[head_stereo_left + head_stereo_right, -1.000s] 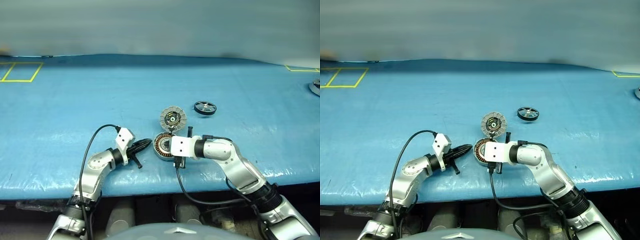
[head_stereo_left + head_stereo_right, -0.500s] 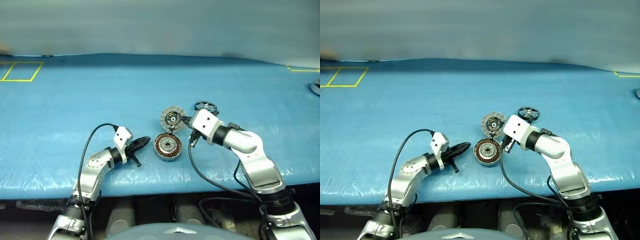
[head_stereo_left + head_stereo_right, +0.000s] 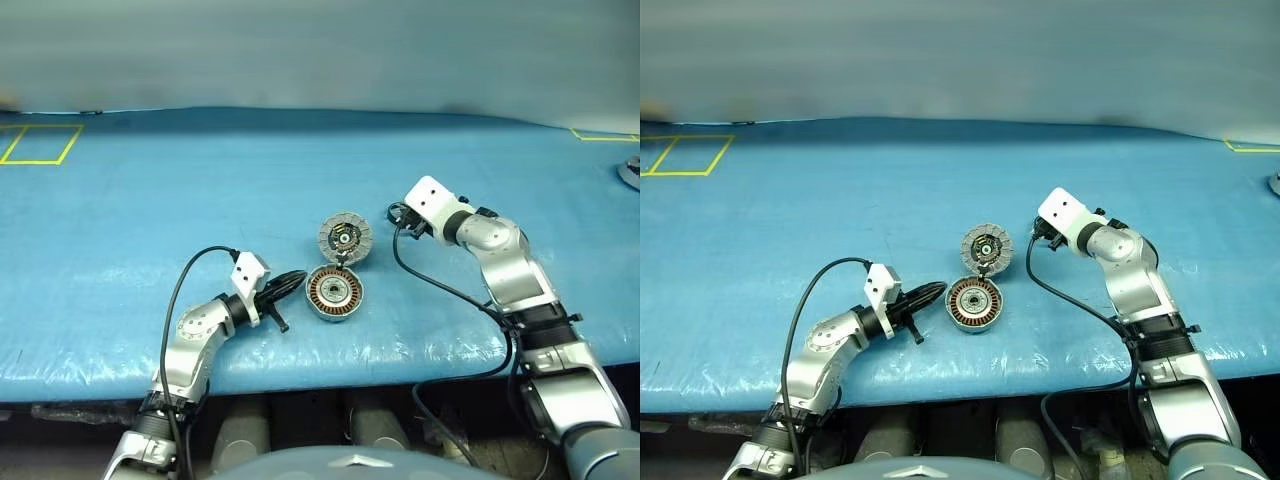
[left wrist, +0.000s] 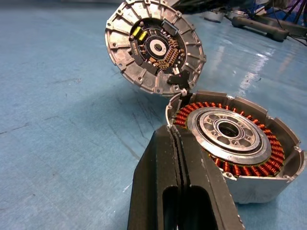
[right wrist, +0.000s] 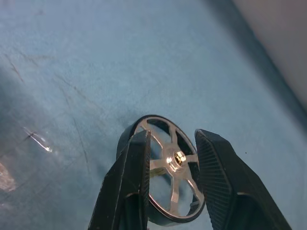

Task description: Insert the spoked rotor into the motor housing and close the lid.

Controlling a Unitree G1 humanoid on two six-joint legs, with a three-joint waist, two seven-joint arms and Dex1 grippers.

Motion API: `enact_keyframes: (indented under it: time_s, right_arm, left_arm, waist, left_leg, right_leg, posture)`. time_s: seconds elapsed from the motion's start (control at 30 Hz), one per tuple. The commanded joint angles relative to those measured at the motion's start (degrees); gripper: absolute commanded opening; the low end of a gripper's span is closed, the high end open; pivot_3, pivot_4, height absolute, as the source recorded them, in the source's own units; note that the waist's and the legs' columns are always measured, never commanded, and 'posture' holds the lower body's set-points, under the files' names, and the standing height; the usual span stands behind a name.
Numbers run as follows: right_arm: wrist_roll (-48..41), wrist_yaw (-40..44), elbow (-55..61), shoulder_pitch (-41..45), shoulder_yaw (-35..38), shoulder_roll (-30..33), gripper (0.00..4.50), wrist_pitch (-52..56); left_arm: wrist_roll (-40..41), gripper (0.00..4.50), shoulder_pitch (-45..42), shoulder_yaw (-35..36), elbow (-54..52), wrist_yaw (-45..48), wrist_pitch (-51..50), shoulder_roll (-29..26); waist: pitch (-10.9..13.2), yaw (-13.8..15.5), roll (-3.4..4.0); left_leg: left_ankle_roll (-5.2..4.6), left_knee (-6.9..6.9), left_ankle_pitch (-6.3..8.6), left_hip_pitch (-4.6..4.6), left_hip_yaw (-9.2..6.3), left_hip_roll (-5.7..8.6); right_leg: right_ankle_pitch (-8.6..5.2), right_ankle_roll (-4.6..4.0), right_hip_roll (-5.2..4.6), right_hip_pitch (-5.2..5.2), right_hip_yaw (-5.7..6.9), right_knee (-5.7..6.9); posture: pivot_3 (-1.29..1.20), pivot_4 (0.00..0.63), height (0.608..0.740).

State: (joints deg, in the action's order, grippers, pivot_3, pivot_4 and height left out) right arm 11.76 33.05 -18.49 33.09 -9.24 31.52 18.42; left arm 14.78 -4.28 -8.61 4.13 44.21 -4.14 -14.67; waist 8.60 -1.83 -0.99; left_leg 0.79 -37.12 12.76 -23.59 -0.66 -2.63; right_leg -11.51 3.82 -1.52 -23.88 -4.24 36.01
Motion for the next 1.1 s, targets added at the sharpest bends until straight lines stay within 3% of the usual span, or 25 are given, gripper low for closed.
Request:
enact_keyframes:
  time_s: [0.03, 0.3, 0.57, 0.73, 1.07, 1.1]
  right_arm:
    - [1.1, -0.5, -7.3, 3.5, -0.6, 0.7, 1.54, -3.8]
    - [1.5, -1.7, -9.4, 2.9, -0.4, 0.5, 1.54, -2.6]
    - [-1.1, -8.1, -13.2, 3.1, 3.8, -2.8, 1.54, -0.1]
    - [-1.4, -7.1, -14.1, 3.1, 3.0, -3.3, 1.54, 0.1]
    - [-2.4, -8.9, -4.1, -1.1, 4.5, -3.6, 1.54, -1.3]
    - [-2.2, -9.2, -3.7, -1.5, 4.5, -3.6, 1.72, -1.3]
  left_arm:
    - [0.0, 0.00, 1.3, 0.2, -3.0, -1.0, 0.9, 0.2]
    - [-0.5, 0.00, 2.9, 0.3, -3.8, -2.4, 0.1, -0.4]
    - [-0.9, 0.00, 1.9, -0.4, -2.9, -2.3, -0.2, -0.3]
    - [-1.2, 0.00, 1.6, -0.6, -2.6, -2.2, -0.3, -0.5]
    - [-1.1, 0.00, 1.9, -1.0, -2.5, -2.3, -0.5, -0.8]
    - [-1.2, 0.00, 1.8, -1.1, -2.3, -2.3, -0.5, -0.7]
  waist:
    - [0.0, 0.0, 0.02]
    - [0.0, -0.2, 0.06]
    - [0.0, -0.2, 0.06]
    - [0.0, -0.3, 0.07]
    - [0.0, -0.3, 0.08]
    - [0.0, -0.3, 0.08]
  left_leg:
    - [-0.01, 0.02, 0.00, 0.00, 0.00, 0.01]
    - [-0.03, 0.04, 0.02, 0.01, 0.00, 0.01]
    - [-0.02, -0.04, 0.01, 0.04, 0.00, 0.01]
    - [-0.03, -0.09, 0.01, 0.08, 0.00, 0.01]
    - [-0.03, -0.02, 0.01, 0.04, 0.00, 0.01]
    - [-0.03, -0.02, 0.01, 0.03, 0.00, 0.01]
  right_leg:
    - [0.01, -0.01, 0.00, 0.00, -0.01, 0.00]
    - [-0.01, 0.04, 0.00, 0.00, -0.04, 0.00]
    - [-0.01, 0.11, 0.01, 0.06, -0.04, 0.01]
    - [0.01, 0.15, 0.01, 0.11, -0.05, 0.01]
    - [0.01, 0.15, 0.01, 0.05, -0.07, 0.01]
    - [0.01, 0.15, 0.01, 0.04, -0.07, 0.01]
  posture:
    - [0.00, 0.150, 0.740]
    - [0.00, 0.150, 0.740]
    - [0.00, 0.150, 0.740]
    - [0.00, 0.150, 0.740]
    - [0.00, 0.150, 0.740]
    - [0.00, 0.150, 0.740]
